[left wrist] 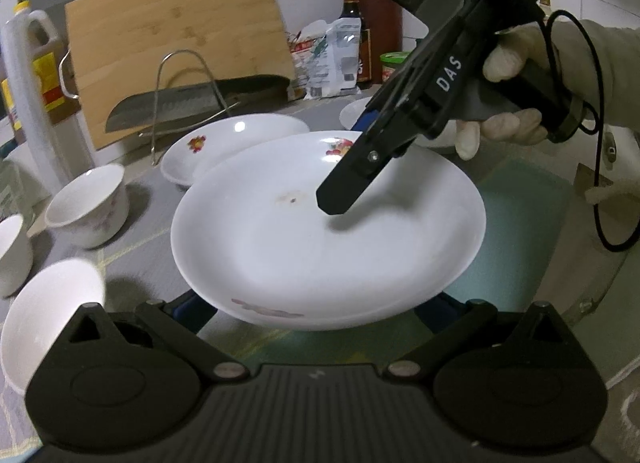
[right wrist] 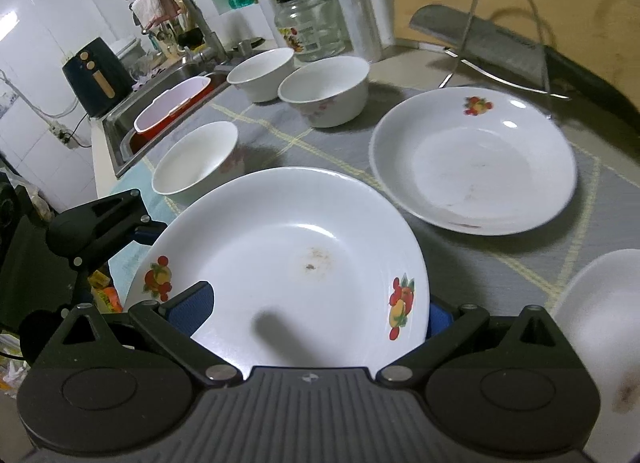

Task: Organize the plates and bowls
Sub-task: 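Lift the white plate with the right gripper and carry it over the stained plate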

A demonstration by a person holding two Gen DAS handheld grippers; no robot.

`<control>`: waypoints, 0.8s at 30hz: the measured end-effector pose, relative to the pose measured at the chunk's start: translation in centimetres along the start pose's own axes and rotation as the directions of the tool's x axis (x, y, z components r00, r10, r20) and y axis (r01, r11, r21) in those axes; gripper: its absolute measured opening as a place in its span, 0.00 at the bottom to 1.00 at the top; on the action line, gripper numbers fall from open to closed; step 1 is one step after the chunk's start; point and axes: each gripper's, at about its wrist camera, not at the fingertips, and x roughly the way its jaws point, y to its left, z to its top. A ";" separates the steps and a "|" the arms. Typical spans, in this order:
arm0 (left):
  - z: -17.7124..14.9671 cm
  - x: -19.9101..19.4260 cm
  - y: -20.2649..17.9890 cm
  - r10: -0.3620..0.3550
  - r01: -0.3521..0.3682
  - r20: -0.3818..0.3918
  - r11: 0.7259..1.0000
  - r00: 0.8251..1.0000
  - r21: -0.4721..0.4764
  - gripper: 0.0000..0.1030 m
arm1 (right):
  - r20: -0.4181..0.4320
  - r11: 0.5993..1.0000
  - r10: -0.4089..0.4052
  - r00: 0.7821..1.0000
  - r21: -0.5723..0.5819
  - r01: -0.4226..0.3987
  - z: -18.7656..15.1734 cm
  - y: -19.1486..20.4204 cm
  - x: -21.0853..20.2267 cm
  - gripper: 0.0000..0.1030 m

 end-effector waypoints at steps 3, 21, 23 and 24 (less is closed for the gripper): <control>1.0 0.7 -0.7 -0.006 0.006 0.002 1.000 1.000 0.008 0.99 | 0.011 1.000 -0.006 1.000 -0.001 0.007 -0.3 -0.9 -1.1 1.00; 7.2 6.7 -6.1 -0.076 0.074 0.021 0.995 0.997 0.074 0.99 | 0.077 0.995 -0.092 0.993 0.053 0.088 -2.8 -8.5 -8.0 1.00; 7.8 7.4 -6.3 -0.088 0.086 0.022 0.993 0.996 0.082 0.99 | 0.079 0.993 -0.104 0.991 0.066 0.099 -3.1 -9.3 -8.5 1.00; 8.1 7.9 -6.5 -0.095 0.093 0.020 0.992 0.995 0.087 0.99 | 0.081 0.992 -0.110 0.991 0.073 0.104 -3.3 -9.8 -8.8 1.00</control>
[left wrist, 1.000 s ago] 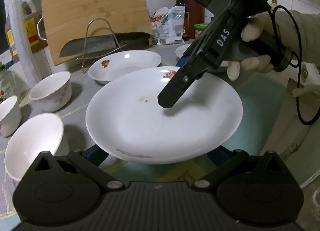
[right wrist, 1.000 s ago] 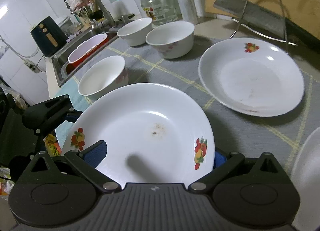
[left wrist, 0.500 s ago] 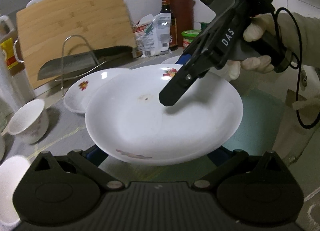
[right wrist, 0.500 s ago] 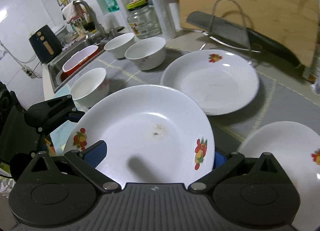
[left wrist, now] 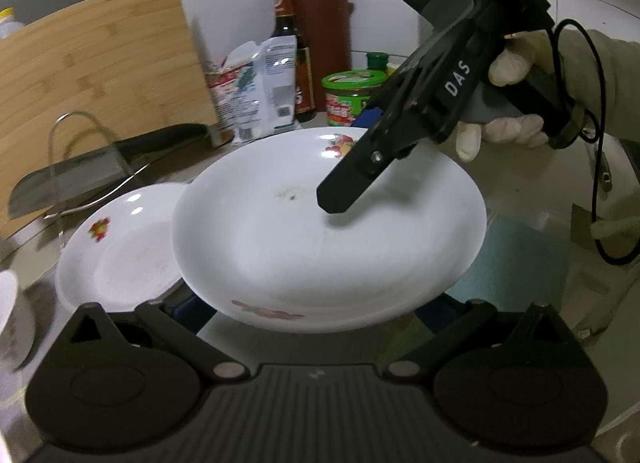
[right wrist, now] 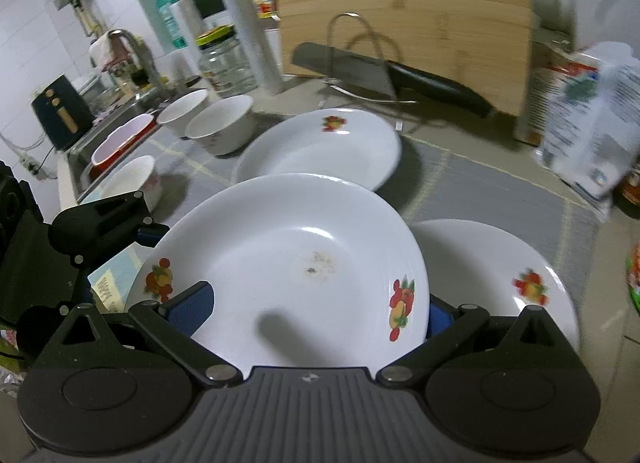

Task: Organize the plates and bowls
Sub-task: 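Lift the white plate with the right gripper and carry it over the stained plate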

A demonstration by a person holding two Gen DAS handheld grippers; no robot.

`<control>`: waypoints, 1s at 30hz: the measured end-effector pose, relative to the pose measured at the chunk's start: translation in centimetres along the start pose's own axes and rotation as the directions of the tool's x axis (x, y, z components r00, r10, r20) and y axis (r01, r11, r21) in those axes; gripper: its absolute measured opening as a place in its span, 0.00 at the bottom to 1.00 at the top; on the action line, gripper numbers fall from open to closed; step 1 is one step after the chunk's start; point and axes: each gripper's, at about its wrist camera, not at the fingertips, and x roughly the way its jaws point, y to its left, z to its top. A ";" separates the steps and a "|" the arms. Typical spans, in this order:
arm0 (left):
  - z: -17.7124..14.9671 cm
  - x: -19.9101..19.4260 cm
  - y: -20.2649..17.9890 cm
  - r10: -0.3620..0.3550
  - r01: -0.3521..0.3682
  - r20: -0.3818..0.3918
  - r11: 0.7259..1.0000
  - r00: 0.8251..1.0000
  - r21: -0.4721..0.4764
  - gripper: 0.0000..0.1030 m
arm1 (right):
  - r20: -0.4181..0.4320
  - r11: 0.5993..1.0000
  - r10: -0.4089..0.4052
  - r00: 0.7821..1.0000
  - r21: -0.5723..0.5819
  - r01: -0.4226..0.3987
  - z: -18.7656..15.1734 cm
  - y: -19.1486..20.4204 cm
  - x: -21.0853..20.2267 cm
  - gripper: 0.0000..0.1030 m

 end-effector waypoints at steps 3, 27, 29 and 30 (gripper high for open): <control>0.7 1.3 -0.2 -0.017 0.017 -0.003 1.000 1.000 0.012 0.99 | 0.003 1.000 -0.015 1.000 0.016 0.015 -0.4 -1.2 -0.6 1.00; 3.7 6.7 -1.6 -0.087 0.088 -0.073 0.996 0.994 0.015 0.99 | -0.008 0.994 -0.050 0.999 0.100 0.050 -2.4 -7.1 -1.4 1.00; 3.8 7.0 -1.7 -0.086 0.088 -0.079 0.996 0.993 0.014 0.99 | -0.012 0.993 -0.051 0.999 0.103 0.052 -2.4 -7.3 -1.2 1.00; 3.8 7.2 -1.7 -0.085 0.087 -0.082 0.996 0.993 0.014 0.99 | -0.013 0.993 -0.050 0.999 0.105 0.051 -2.5 -7.4 -1.1 1.00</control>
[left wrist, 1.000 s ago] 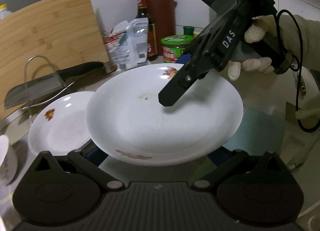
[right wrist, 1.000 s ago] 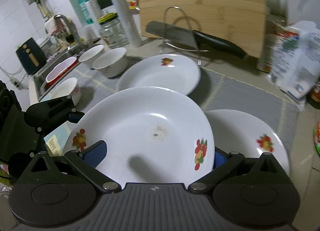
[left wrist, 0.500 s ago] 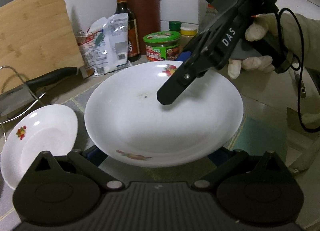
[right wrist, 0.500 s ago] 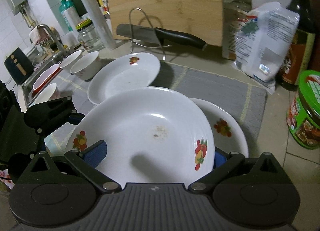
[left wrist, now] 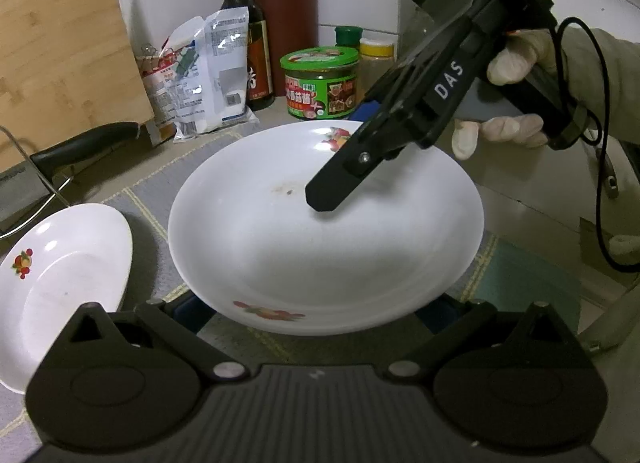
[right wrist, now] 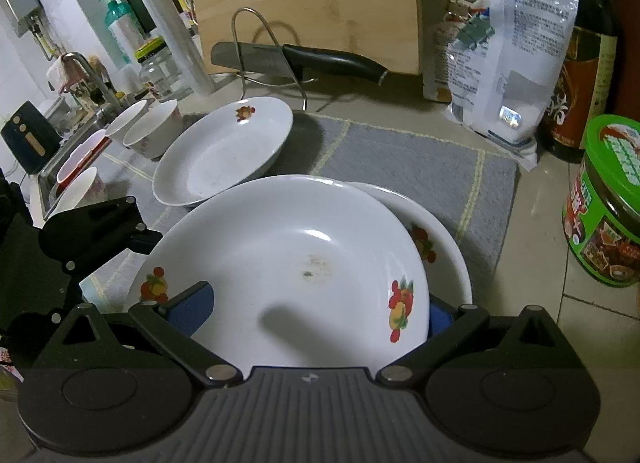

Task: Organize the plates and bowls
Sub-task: 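Lift the white plate with the right gripper and carry it over the stained plate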

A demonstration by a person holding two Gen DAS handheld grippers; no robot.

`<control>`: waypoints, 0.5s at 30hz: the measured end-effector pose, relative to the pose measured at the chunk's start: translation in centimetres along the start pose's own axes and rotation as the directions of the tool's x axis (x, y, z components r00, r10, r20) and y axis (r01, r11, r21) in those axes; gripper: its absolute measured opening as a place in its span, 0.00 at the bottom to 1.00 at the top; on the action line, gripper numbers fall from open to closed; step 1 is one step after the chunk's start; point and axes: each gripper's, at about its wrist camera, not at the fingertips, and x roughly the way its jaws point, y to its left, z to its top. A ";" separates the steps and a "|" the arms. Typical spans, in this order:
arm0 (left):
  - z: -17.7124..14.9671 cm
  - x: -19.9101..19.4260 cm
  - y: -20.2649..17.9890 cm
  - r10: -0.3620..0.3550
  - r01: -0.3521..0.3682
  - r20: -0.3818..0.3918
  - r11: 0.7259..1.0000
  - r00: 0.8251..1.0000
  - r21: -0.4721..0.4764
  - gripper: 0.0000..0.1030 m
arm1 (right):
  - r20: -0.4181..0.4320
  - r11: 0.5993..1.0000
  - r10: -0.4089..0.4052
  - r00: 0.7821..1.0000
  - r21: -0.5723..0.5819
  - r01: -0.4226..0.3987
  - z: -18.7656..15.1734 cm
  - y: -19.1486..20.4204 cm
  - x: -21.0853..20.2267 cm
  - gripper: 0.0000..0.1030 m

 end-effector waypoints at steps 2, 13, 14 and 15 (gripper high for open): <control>0.1 0.2 0.0 0.000 0.000 -0.003 1.000 1.000 -0.003 0.99 | -0.002 1.000 0.001 1.000 0.003 -0.001 0.0 -0.2 0.2 1.00; 0.3 0.6 0.1 0.006 -0.006 -0.022 1.000 1.000 -0.008 0.99 | -0.015 1.000 -0.011 1.000 0.010 0.011 0.1 -0.6 0.7 1.00; 0.4 0.7 0.1 0.006 -0.006 -0.024 1.000 1.000 -0.008 0.99 | -0.018 1.000 -0.014 1.000 0.011 0.014 0.1 -0.6 0.8 1.00; 0.4 0.7 0.1 0.006 -0.006 -0.026 1.000 1.000 -0.009 1.00 | -0.022 1.000 -0.019 1.000 0.011 0.019 0.2 -0.6 0.9 1.00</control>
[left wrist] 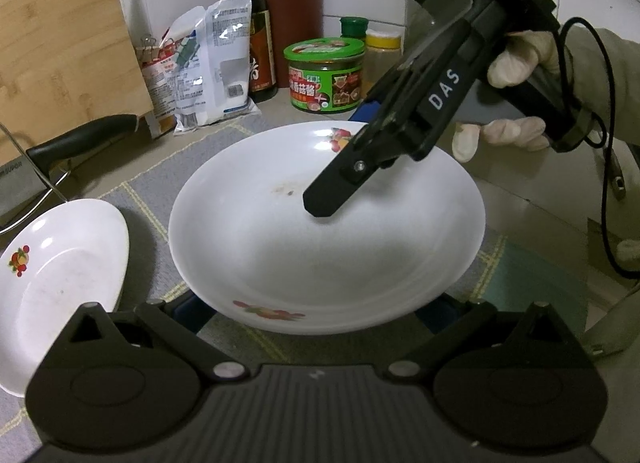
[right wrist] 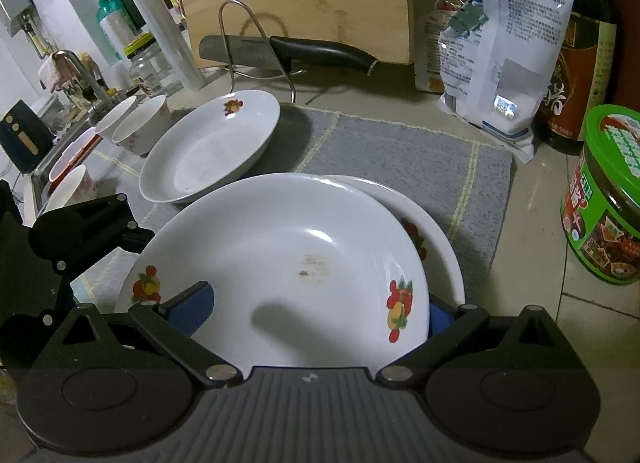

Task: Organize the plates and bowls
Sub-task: 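Lift the white plate with the right gripper and carry it over the stained plate, then lower the white plate onto the stained plate and open the right gripper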

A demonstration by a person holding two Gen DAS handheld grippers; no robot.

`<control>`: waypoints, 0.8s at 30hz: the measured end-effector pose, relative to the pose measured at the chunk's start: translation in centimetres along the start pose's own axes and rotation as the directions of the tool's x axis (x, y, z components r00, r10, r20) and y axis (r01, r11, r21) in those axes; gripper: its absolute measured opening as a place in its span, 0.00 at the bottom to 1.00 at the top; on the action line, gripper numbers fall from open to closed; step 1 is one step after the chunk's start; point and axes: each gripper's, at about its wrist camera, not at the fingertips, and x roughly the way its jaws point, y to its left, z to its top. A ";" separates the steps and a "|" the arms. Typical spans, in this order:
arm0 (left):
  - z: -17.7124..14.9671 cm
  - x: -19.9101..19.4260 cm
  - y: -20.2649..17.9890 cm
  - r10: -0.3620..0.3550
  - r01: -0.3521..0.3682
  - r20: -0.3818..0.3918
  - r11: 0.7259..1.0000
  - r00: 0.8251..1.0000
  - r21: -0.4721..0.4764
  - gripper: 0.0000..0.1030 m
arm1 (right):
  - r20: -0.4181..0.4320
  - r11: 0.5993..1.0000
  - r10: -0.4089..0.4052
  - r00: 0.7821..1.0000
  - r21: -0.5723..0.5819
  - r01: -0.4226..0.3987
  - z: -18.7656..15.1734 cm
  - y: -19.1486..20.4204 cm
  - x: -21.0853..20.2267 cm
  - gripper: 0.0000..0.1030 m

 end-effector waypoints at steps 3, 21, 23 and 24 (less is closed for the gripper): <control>0.0 0.0 0.0 0.002 -0.002 -0.003 1.000 1.000 0.002 1.00 | -0.013 1.000 -0.012 1.000 0.002 0.012 0.1 0.1 0.2 1.00; 0.3 -0.1 0.0 0.012 -0.012 -0.019 1.000 1.000 0.001 0.99 | -0.031 0.995 -0.068 0.997 0.078 0.070 0.3 0.0 -0.4 1.00; 0.3 -0.1 -0.1 0.015 -0.015 -0.020 1.000 1.000 0.004 0.99 | -0.031 0.994 -0.071 0.997 0.081 0.074 0.2 0.1 -0.4 1.00; 0.3 -0.1 -0.1 0.016 -0.016 -0.020 1.000 1.000 0.005 0.99 | -0.032 0.994 -0.074 0.997 0.082 0.076 0.2 0.1 -0.5 1.00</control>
